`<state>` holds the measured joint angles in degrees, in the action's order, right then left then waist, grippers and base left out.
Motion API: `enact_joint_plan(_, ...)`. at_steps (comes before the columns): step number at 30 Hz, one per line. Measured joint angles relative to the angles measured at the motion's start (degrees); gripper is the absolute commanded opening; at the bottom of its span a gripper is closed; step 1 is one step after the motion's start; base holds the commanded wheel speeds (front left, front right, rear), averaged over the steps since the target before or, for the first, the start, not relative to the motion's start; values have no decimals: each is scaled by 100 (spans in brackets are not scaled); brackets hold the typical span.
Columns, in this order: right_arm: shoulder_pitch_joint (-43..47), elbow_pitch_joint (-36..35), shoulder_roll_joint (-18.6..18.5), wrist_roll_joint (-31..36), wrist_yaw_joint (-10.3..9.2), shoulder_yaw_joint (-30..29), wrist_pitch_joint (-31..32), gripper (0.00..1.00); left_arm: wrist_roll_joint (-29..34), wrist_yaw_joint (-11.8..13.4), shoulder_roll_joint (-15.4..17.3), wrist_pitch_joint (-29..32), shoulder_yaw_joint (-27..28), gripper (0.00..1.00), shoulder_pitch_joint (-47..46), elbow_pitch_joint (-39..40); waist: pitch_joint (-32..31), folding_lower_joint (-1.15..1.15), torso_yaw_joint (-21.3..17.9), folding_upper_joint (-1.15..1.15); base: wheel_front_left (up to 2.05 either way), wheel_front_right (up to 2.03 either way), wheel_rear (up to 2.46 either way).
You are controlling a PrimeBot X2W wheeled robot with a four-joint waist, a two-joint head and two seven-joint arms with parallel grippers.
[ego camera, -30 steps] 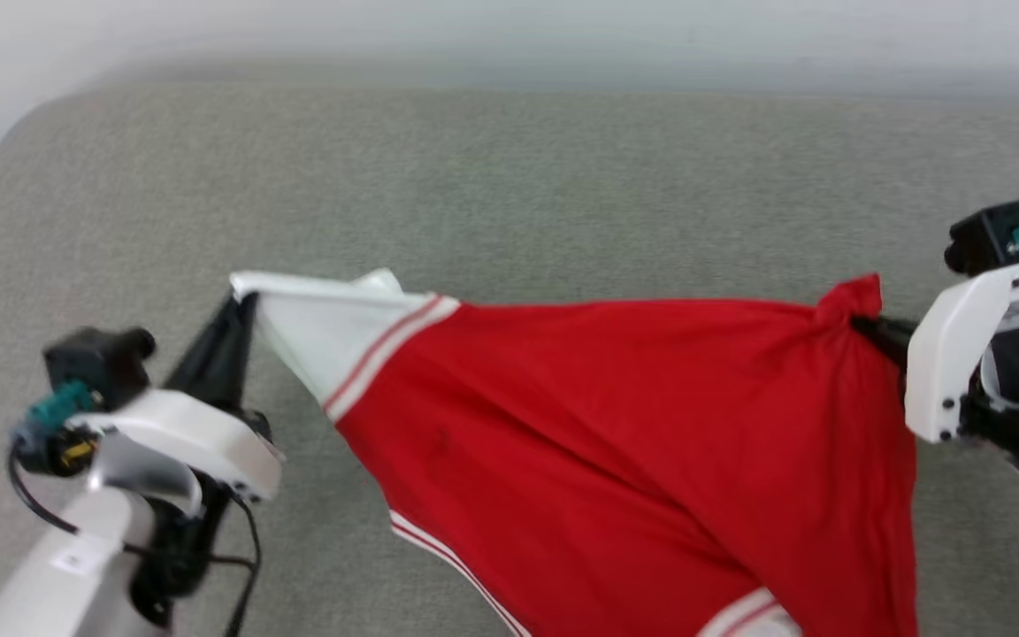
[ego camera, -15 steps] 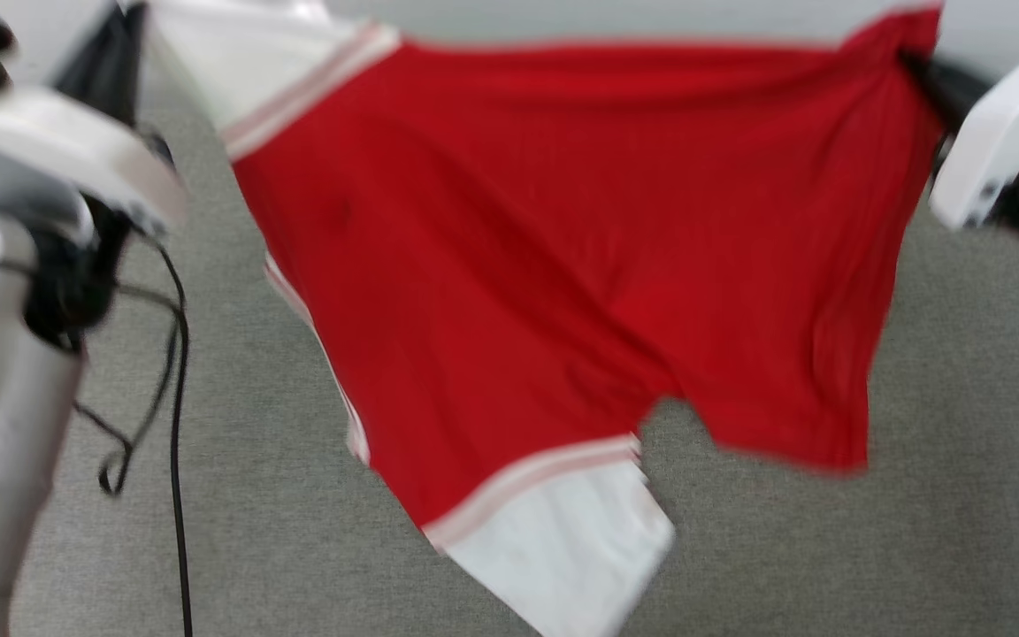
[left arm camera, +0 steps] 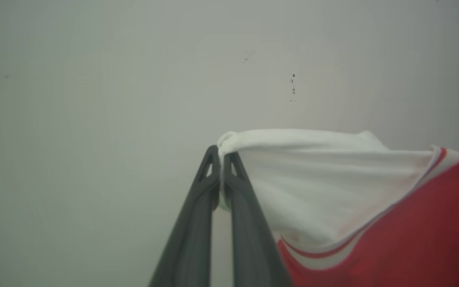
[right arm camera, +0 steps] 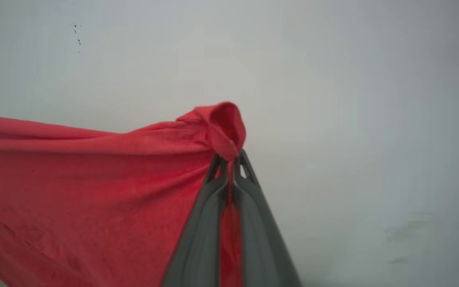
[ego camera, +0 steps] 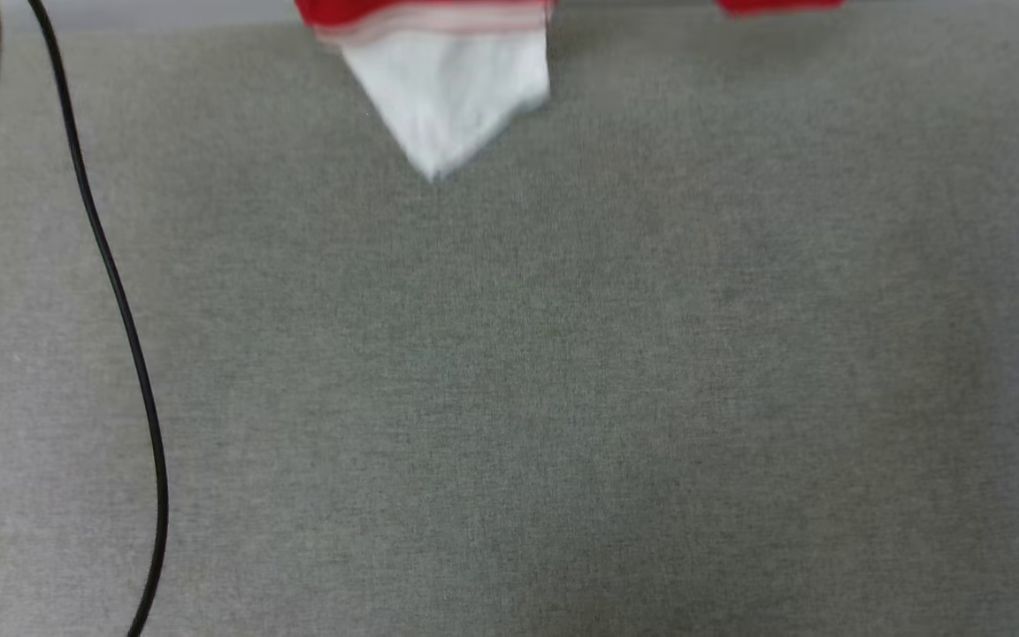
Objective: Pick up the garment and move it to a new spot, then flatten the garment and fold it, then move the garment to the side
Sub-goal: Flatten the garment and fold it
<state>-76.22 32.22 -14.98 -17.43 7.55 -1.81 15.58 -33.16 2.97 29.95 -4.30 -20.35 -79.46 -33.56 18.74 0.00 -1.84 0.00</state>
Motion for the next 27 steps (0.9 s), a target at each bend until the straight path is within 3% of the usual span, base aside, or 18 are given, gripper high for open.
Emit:
enact_joint_plan(5,-749,406,-1,94,0,-54,-380,0,-69,-100,-94,-130,68,0,-632,-355,442,0,29,0,0,0,0)
enact_joint_plan(16,-1222,1058,113,-87,-1,338,-864,0,-237,-358,-223,-353,125,0,-1006,-1196,1460,1,128,0,0,0,0)
enact_joint_plan(22,-1110,1425,77,-367,-1,778,-1114,0,-443,-621,-379,-638,159,0,-735,-1596,1714,1,205,0,0,0,0)
enact_joint_plan(27,-446,1584,-71,-678,-1,1279,-1399,0,-593,-814,-504,-939,191,0,40,-1761,1551,0,260,0,0,0,0)
